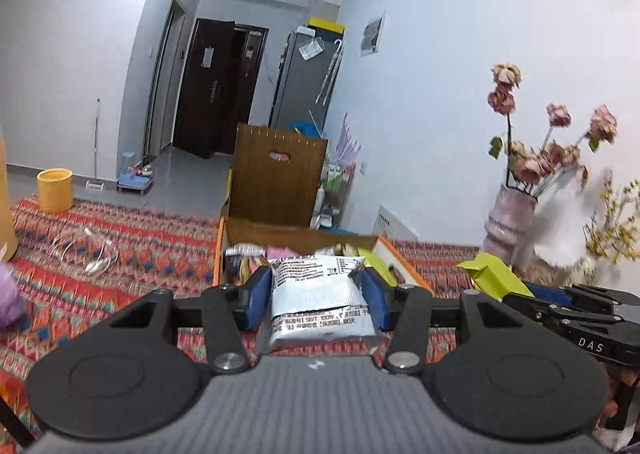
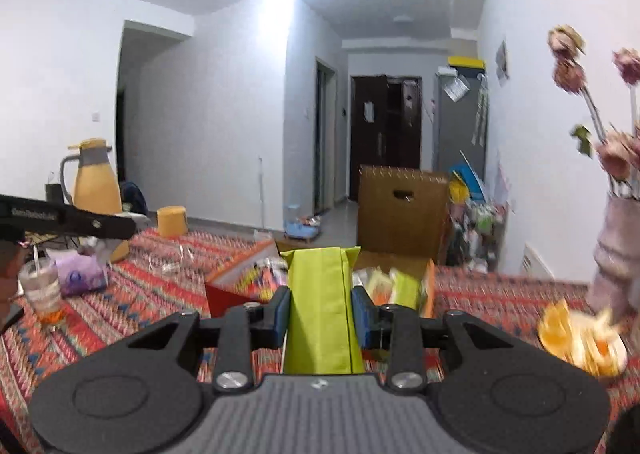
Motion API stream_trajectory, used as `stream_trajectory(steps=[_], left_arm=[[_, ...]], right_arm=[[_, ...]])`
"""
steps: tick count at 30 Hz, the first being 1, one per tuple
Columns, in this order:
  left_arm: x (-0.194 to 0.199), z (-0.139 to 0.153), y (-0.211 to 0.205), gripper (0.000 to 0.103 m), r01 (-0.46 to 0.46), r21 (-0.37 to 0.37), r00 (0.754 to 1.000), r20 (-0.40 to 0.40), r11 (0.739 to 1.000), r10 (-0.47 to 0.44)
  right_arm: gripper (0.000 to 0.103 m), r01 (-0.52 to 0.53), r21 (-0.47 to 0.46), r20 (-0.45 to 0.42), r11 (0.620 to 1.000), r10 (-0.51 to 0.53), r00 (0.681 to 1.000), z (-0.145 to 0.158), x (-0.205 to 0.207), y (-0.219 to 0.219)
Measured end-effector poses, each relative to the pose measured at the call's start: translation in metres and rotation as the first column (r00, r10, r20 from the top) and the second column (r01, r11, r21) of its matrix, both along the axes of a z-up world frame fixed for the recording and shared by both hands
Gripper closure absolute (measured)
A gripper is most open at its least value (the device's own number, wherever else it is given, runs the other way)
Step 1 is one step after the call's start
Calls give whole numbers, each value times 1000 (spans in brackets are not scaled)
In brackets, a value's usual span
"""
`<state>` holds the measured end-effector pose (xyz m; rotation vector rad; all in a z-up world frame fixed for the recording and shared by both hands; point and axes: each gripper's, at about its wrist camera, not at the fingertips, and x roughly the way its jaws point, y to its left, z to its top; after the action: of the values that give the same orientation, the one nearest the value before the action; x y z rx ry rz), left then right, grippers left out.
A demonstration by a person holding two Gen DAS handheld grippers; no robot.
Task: Organize snacks
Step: 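Lower the stick packet and white sachet into the box and open both tools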
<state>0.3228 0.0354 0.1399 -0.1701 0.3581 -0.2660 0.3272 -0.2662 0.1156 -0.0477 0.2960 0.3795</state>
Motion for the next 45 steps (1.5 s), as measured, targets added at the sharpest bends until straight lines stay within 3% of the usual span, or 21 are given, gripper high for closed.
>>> stream_trajectory(steps=[6,10,15,18,22,24,29,32,38,43,45], left_arm=[[71,8,-8,53,10,-7,1000,-1,1000,-10],[132,-1,-17,52,21,-37,998,-64,999,-23],[205,-49,-33,52,6,-28,985,-173,1000,-11],[239,-85,-40,52,3,-32,967,-254,999,-11],[255,-117,-45,50,24,-36,958,-285,999,-33],[261,-126,-50,47,44,25,948,-317,999,-34],[261,-134,-49,36,27,39,951,-308,999,-13],[261,-131,-46,27,18,30,951,-309,999,-8],[249,-104,-45,21,2,68,972,-235,998,14],[228,-74,-41,18,-39,104,977,-207,994,60],[210,-57,-37,18,-42,104,979,-192,994,62]], right_arm=[[71,-56,-4,37,998,56,998,15,65,17],[71,-77,44,14,996,77,997,12,127,27],[71,-16,-12,-36,1000,15,999,-17,210,54],[71,-7,17,-124,1000,9,992,-44,254,61],[71,9,-3,-222,1000,-9,975,-78,288,65],[70,18,-33,-256,999,-26,966,-92,297,65],[61,35,-14,-299,999,-38,954,-111,303,62],[46,63,-11,-278,998,-64,959,-109,301,60],[41,51,30,-221,998,-43,974,-79,287,55],[30,58,19,-167,998,-54,984,-42,255,50],[17,60,-6,-147,998,-60,987,-26,238,48]])
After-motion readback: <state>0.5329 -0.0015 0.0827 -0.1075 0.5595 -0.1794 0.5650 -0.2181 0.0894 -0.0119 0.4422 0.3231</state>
